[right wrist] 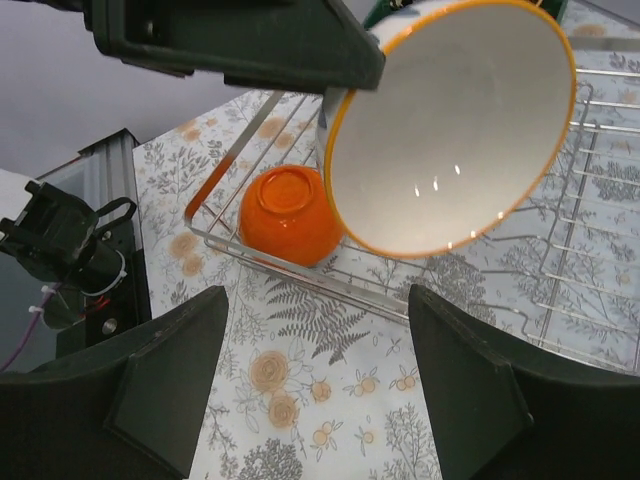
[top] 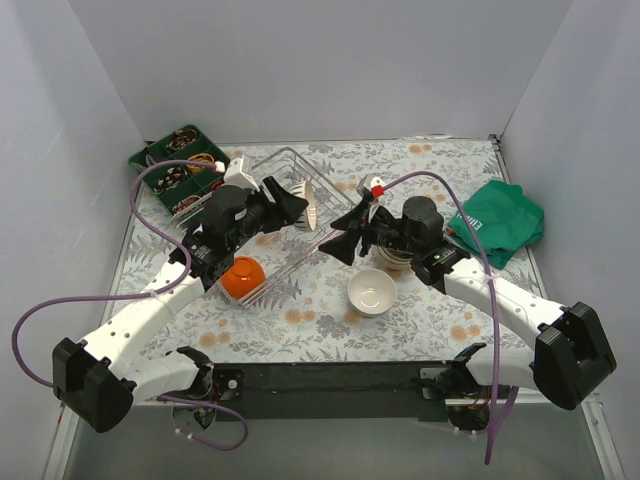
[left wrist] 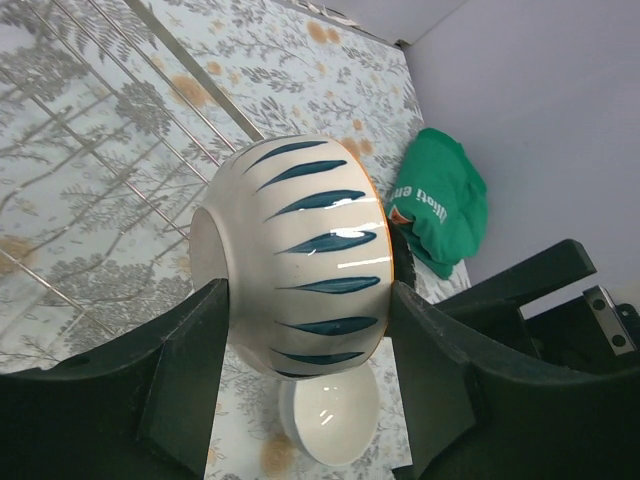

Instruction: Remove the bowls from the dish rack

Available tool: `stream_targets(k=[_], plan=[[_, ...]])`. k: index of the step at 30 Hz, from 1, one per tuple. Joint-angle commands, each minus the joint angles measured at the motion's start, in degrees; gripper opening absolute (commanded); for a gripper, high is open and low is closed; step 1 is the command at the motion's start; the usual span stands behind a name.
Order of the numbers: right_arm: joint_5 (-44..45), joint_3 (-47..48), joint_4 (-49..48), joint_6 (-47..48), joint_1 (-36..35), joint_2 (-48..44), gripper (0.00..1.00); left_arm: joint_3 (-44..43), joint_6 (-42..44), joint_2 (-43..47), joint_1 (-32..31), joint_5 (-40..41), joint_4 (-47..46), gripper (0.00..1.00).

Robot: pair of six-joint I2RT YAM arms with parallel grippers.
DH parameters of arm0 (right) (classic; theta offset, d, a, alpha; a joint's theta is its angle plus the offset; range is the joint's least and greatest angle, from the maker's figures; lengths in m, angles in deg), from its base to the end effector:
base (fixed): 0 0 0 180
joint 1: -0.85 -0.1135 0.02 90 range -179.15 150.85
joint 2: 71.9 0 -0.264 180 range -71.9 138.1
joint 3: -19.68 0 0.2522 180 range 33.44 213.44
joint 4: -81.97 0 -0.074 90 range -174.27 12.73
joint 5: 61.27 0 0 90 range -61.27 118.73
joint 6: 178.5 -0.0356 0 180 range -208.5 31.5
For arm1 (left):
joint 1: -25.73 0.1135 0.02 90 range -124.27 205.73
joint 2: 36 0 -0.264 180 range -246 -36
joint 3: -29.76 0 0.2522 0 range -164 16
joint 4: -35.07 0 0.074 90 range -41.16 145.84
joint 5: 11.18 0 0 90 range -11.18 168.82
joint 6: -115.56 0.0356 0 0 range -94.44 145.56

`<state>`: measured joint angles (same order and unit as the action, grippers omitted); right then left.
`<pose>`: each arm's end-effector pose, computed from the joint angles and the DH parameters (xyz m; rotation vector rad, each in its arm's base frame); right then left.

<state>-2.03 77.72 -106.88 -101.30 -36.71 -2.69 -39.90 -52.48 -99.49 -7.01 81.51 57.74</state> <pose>0.2095 0.1840 0.3072 -0.7867 1.5322 1.0949 0.2179 -0.1381 0.3457 -0.8305 1.8961 -1.2444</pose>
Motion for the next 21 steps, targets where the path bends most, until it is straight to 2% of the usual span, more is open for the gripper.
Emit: stream_targets(k=[1, 6, 9, 12, 15, 16, 17, 19, 21], plan=[[-2.1, 4.94, -6.48, 3.39, -1.46, 3.03, 0.81, 1.31, -6.33, 2.75, 0.04, -5.95, -7.41, 0.08], [-2.54, 7.76, -6.92, 5.24, -2.34, 7.25, 0.8, 3.25, -9.49, 2.58, 0.04, -8.76, -10.47, 0.08], [-3.95, 9.43, -6.83, 5.24, -2.78, 9.18, 0.75, 4.13, -10.29, 2.66, 0.04, -8.94, -11.19, 0.08], [-4.57, 10.31, -6.83, 5.24, -3.48, 10.24, 0.63, 4.83, -10.9, 3.19, 0.04, -8.5, -11.98, 0.08], [-5.27, 10.31, -6.74, 5.06, -3.83, 10.42, 0.36, 5.71, -10.99, 3.45, 0.12, -8.5, -12.6, 0.09], [-5.36, 10.22, -6.66, 4.89, -4.01, 10.33, 0.19, 5.89, -10.73, 3.54, 0.04, -8.41, -12.6, 0.09], [-5.36, 9.96, -6.48, 4.89, -3.92, 9.9, 0.12, 5.98, -10.56, 3.63, 0.12, -8.24, -12.42, 0.1], [-4.92, 9.69, -5.87, 5.24, -4.01, 9.37, 0.01, 6.07, -9.77, 3.8, 0.04, -7.97, -12.07, 0.12], [-4.66, 9.52, -4.29, 5.68, -4.01, 8.58, 0.01, 6.24, -8.98, 4.16, 0.04, -7.71, -11.46, 0.21]])
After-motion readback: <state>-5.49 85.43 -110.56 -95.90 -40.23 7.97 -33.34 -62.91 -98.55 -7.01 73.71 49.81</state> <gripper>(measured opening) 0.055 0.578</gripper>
